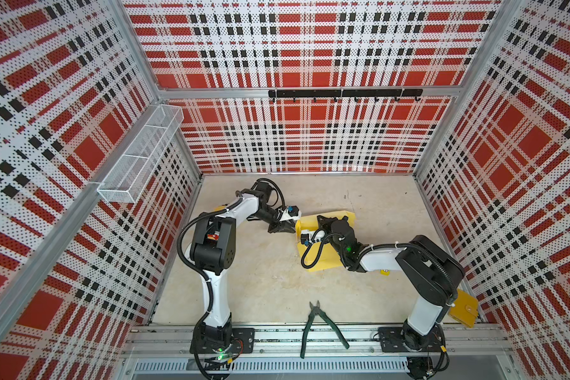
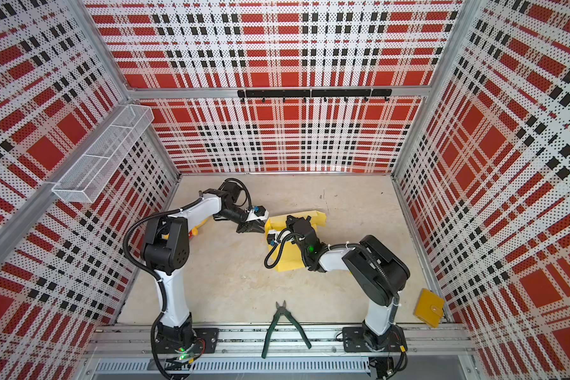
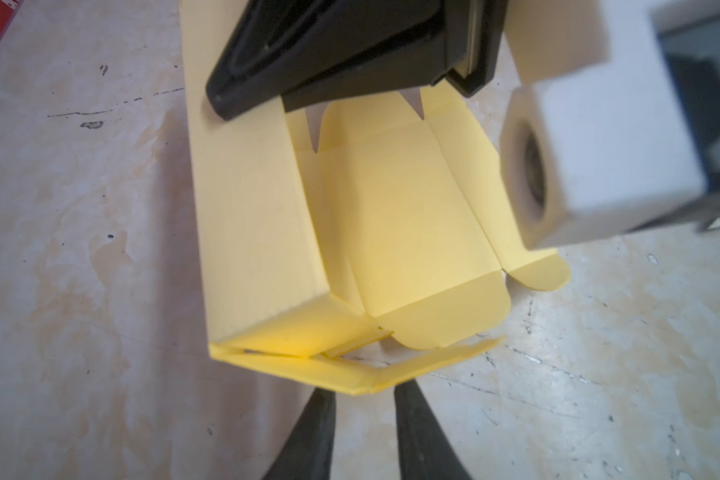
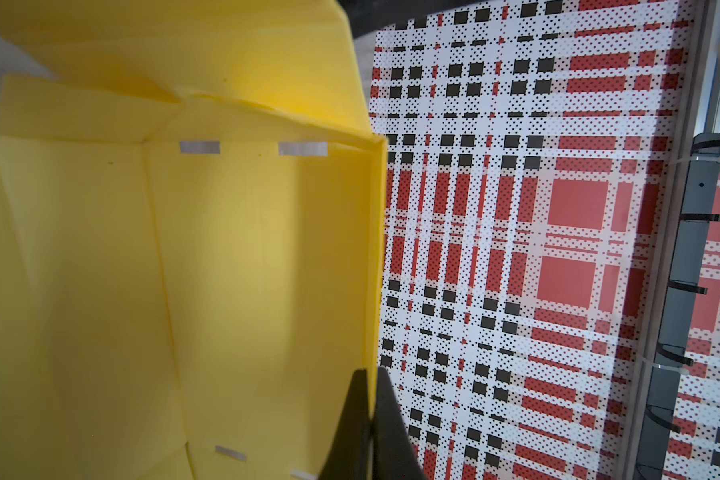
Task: Fold the paper box
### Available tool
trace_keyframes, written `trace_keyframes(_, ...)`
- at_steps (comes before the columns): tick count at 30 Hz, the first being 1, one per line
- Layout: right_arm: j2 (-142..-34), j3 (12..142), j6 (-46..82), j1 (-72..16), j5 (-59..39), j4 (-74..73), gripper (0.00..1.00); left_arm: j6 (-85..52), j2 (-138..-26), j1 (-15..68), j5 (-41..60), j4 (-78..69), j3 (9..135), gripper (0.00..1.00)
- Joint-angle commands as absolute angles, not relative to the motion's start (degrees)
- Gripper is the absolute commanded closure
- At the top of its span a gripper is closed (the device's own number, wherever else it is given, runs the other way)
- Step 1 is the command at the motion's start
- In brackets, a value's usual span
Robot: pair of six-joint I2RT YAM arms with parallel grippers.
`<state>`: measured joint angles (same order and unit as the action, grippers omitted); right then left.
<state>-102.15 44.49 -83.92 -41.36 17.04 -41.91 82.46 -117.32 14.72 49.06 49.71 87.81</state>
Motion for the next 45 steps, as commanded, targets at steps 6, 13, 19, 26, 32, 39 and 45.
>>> trace_keyframes(6,-102.55,46.09,-79.83,-41.31,16.14,-44.08,1.0,73.8,-115.24,15.46,48.3,45.04,87.58,0.66)
trace_keyframes(13,-101.25,46.97,-77.16,-41.24,15.22,-41.46,1.0,68.83,-115.03,15.08,48.44,42.59,87.48,0.6)
trace_keyframes(19,-102.58,47.46,-75.88,-41.3,15.21,-41.67,1.0,67.09,-115.71,15.22,47.77,42.19,88.54,0.51)
trace_keyframes(26,-103.26,48.17,-75.23,-41.22,15.34,-42.41,1.0,62.17,-115.07,14.25,54.03,42.8,90.72,0.51)
trace_keyframes(32,-102.32,46.66,-77.25,-41.11,14.93,-42.28,1.0,62.19,-113.86,16.26,51.41,42.98,88.77,0.53)
trace_keyframes(39,-99.39,43.73,-76.32,-40.7,14.0,-42.9,1.0,58.27,-113.22,17.01,50.59,40.61,87.45,0.53)
trace_keyframes(45,-96.04,43.12,-71.36,-38.99,11.4,-39.41,1.0,53.36,-114.21,16.95,53.59,40.52,89.28,0.51)
